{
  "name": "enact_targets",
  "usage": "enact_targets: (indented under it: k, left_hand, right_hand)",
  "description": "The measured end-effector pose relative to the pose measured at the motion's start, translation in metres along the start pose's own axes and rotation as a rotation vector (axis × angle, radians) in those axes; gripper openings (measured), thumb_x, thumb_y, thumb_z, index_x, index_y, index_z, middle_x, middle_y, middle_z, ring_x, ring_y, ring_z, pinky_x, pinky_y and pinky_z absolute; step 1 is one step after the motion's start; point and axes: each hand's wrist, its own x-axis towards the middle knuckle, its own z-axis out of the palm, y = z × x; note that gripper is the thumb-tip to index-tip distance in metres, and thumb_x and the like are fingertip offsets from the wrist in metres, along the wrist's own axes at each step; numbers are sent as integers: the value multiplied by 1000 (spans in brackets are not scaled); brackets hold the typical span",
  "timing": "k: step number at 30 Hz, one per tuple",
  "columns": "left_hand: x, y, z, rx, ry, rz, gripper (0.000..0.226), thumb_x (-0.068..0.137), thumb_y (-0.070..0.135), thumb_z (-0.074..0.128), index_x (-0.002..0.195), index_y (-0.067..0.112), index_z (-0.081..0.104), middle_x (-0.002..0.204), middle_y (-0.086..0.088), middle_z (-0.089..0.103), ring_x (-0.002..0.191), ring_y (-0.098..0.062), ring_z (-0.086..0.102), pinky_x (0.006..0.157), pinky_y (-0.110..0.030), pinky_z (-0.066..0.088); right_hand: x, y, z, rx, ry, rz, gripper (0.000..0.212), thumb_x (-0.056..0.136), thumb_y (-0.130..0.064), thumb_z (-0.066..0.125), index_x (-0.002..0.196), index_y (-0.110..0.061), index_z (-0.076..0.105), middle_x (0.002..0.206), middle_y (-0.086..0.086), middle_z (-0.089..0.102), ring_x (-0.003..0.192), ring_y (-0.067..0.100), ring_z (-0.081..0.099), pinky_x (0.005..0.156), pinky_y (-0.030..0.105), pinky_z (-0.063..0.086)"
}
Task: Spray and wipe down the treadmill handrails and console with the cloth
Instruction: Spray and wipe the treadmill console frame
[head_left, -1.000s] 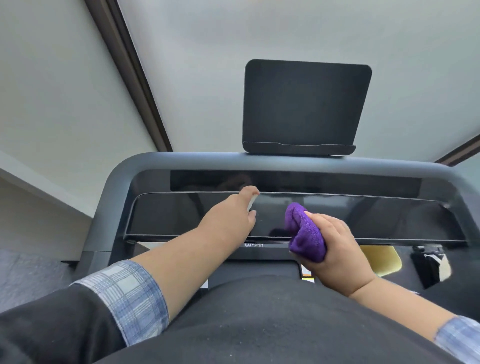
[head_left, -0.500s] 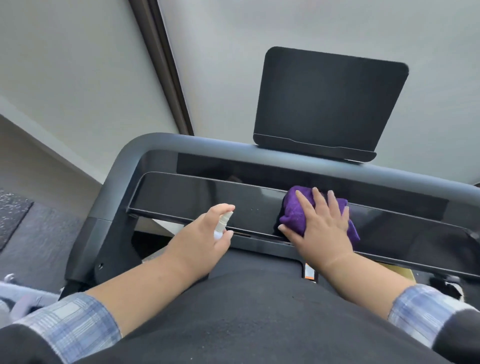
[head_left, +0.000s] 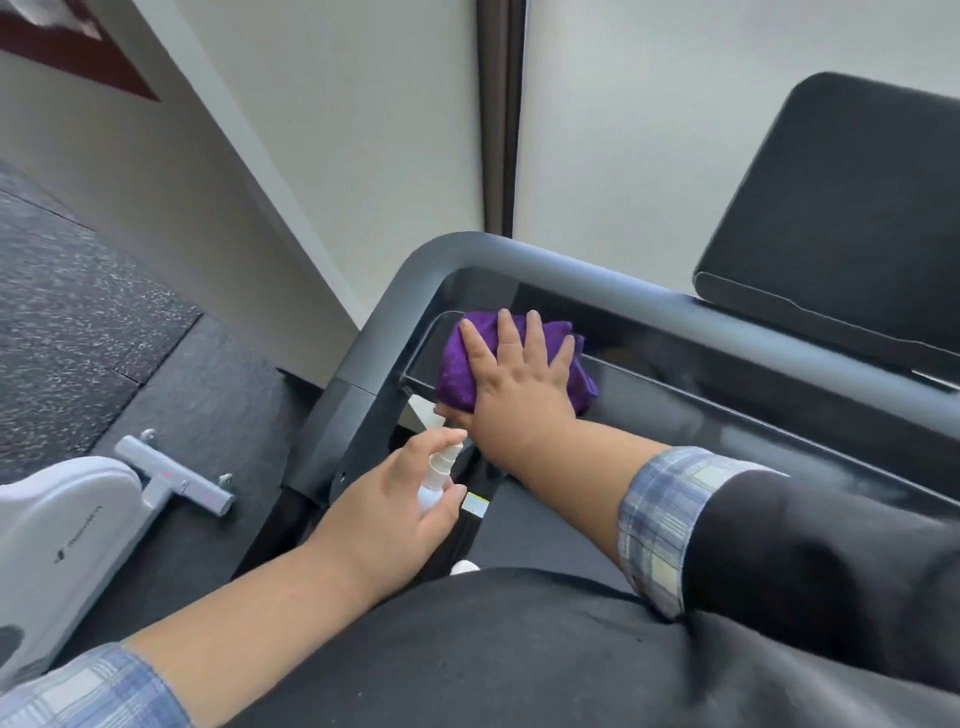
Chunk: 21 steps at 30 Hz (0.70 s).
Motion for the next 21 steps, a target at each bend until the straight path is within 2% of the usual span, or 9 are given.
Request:
enact_targets:
  k: [3, 5, 7, 10, 12, 14, 17, 21]
  left_hand:
    - [5, -5, -5, -8, -12, 19, 55, 92, 38, 60, 128, 58, 25, 100, 33, 52, 91, 8, 52, 74, -10, 38]
    - [11, -5, -8, -5, -17, 52, 53, 93, 37, 60, 130, 56, 27, 108, 27, 55, 90, -2, 54, 78, -23, 44]
    - [18, -5, -9, -18, -33, 87, 53, 93, 35, 60, 131, 54, 27, 117, 23, 56, 92, -7, 57, 81, -28, 46]
    - [22, -9, -9, -38, -80, 129, 53, 94, 34, 58, 130, 55, 25, 107, 25, 55, 84, 0, 55, 76, -20, 43]
    - [20, -17, -12, -53, -93, 146, 54, 93, 33, 59, 129, 55, 25, 99, 36, 53, 83, 8, 53, 71, -6, 36]
    - [17, -25, -18, -75, -95, 134, 54, 93, 34, 59, 129, 55, 25, 97, 38, 52, 85, 8, 53, 70, -4, 37]
    - [13, -31, -27, -111, -85, 125, 54, 93, 33, 61, 129, 54, 26, 93, 25, 59, 85, 0, 55, 76, -19, 45]
    - [8, -35, -32, -123, -57, 126, 56, 92, 29, 64, 128, 55, 30, 95, 32, 57, 86, 1, 56, 82, -29, 48]
  right_hand:
    - [14, -13, -5, -24, -17, -70, 96, 80, -87, 26, 155, -35, -4, 166, 10, 10, 150, 43, -5, 111, 72, -5]
    - [8, -1, -9, 7, 3, -99, 92, 81, -84, 37, 155, -35, 12, 163, 7, 23, 150, 39, 6, 115, 67, 3]
    - [-14, 22, -9, 45, 60, -85, 89, 77, -84, 36, 151, -35, 28, 157, 4, 36, 148, 37, 19, 117, 63, 13]
    - [-58, 56, -7, 88, 123, 5, 92, 73, -88, 35, 147, -33, 41, 151, 5, 45, 145, 37, 27, 116, 63, 21]
    - [-71, 62, -5, 70, 102, 56, 94, 72, -90, 33, 147, -34, 42, 152, 7, 44, 146, 37, 25, 117, 63, 20]
    - [-65, 53, -5, 47, 84, 109, 94, 72, -90, 33, 148, -35, 37, 156, 8, 38, 148, 37, 20, 117, 63, 18]
    - [-36, 21, -4, 30, 91, 77, 93, 74, -87, 37, 150, -36, 26, 162, 7, 27, 151, 35, 11, 118, 62, 11]
    - [13, -28, -5, 33, 44, -57, 97, 79, -80, 49, 155, -33, 12, 164, 8, 19, 152, 34, 4, 119, 63, 5]
